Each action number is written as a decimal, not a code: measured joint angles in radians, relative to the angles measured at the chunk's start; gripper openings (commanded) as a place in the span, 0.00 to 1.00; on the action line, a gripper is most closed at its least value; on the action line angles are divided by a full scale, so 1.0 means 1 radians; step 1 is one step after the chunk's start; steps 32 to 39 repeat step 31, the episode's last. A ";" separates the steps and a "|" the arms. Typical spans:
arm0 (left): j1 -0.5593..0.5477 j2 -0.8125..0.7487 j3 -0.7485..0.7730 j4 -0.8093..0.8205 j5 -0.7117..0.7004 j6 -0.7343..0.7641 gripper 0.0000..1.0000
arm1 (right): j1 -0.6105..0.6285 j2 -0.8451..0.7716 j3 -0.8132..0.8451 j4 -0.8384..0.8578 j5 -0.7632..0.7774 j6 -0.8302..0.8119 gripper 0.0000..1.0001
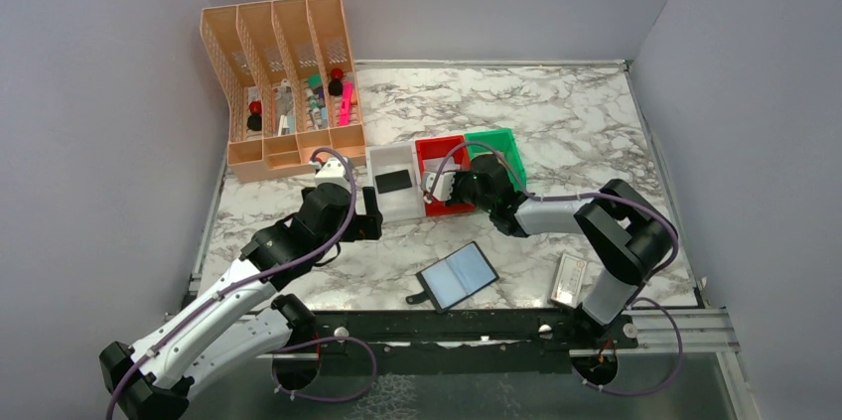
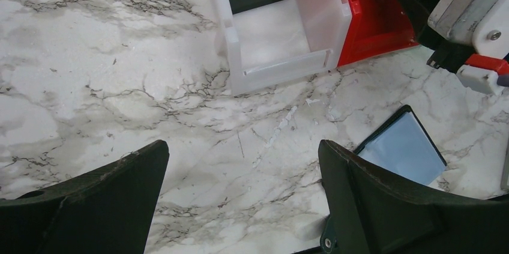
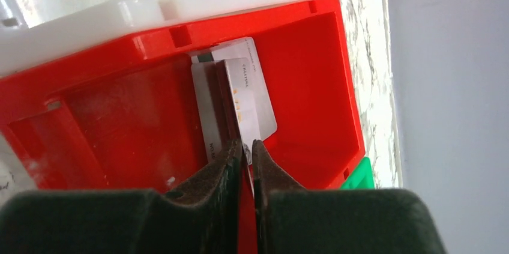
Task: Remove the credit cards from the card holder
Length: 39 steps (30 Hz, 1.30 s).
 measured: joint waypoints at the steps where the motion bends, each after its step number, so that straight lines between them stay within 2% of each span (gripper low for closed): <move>1: 0.000 0.002 0.000 0.000 0.000 0.000 0.99 | 0.000 -0.002 0.000 -0.008 -0.001 -0.003 0.29; 2: 0.000 0.003 0.000 0.000 0.000 0.000 0.99 | 0.000 -0.008 0.000 -0.021 -0.002 -0.006 0.38; 3: 0.000 0.007 0.000 0.000 0.000 0.000 0.99 | 0.000 -0.017 -0.002 -0.035 -0.003 -0.005 0.41; 9: 0.000 0.020 0.000 0.000 -0.006 0.000 0.99 | 0.000 -0.182 -0.052 -0.079 -0.002 0.046 0.44; 12: 0.000 0.029 0.000 0.000 -0.008 0.000 0.99 | 0.000 -0.312 -0.098 -0.079 -0.002 0.117 0.50; 16: 0.000 0.031 0.000 -0.002 -0.020 -0.001 0.99 | 0.000 -0.506 -0.175 -0.061 0.021 0.311 0.75; 19: 0.000 0.020 0.000 -0.006 -0.042 -0.007 0.99 | 0.002 -0.635 -0.217 -0.073 0.095 0.543 0.83; 23: 0.000 -0.035 0.000 -0.016 -0.093 -0.020 0.99 | 0.004 -0.794 -0.221 -0.208 0.211 0.883 0.84; 27: 0.000 -0.116 0.000 -0.028 -0.151 -0.040 0.99 | 0.003 -0.927 -0.225 -0.334 0.253 1.055 0.87; 31: 0.000 -0.166 0.000 -0.035 -0.206 -0.068 0.99 | 0.003 -1.044 -0.225 -0.420 0.294 1.130 0.91; 39: 0.000 -0.166 0.000 -0.035 -0.206 -0.068 0.99 | 0.003 -1.044 -0.225 -0.420 0.294 1.130 0.91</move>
